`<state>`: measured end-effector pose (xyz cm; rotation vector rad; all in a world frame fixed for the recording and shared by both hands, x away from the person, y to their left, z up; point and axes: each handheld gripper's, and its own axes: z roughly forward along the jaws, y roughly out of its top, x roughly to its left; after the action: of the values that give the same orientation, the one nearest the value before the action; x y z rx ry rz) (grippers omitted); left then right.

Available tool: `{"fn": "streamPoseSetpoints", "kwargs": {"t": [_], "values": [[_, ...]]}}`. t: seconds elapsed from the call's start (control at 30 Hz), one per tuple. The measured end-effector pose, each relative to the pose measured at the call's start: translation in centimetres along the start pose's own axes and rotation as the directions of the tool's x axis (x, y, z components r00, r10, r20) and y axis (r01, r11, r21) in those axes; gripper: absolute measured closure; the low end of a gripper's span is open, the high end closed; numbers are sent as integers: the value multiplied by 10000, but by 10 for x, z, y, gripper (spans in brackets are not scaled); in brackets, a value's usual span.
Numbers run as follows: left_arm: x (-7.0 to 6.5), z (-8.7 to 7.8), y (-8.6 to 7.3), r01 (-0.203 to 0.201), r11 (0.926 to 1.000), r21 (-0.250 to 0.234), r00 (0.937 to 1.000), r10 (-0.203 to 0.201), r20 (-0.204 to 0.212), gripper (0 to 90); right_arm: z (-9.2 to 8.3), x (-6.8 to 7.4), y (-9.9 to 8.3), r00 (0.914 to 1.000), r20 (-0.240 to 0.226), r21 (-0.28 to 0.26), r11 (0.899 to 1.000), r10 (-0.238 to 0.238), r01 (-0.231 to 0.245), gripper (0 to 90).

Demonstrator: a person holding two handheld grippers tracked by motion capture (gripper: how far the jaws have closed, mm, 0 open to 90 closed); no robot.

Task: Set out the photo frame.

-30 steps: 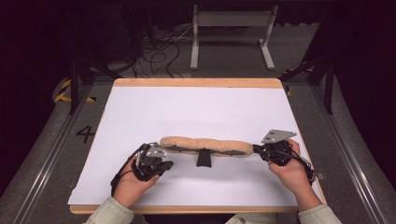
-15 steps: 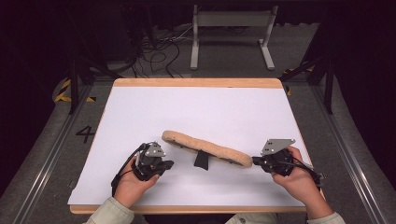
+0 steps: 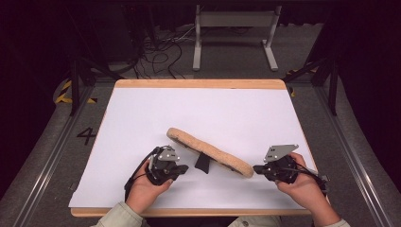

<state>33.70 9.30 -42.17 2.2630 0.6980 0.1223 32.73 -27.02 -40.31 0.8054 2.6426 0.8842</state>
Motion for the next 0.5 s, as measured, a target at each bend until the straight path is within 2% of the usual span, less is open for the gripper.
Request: {"fn": "streamPoseSetpoints", "kwargs": {"t": [0.1,0.17,0.3,0.5], "values": [[-8,7,5,-133,9996,-239,9998,137,166,900,0,-3,-1,9997,210,-94,9998,148,-146,900],[-15,14,9,-370,9989,-292,9993,373,104,900,-2,-4,-1,9988,400,-236,9993,287,-277,900],[-22,25,14,-575,9977,-362,9982,581,170,900,-5,-7,-3,9973,549,-375,9982,484,-464,900],[-29,44,21,-270,9983,-523,9980,299,555,900,-6,-9,-6,9962,593,-444,9972,635,-609,900]]}}
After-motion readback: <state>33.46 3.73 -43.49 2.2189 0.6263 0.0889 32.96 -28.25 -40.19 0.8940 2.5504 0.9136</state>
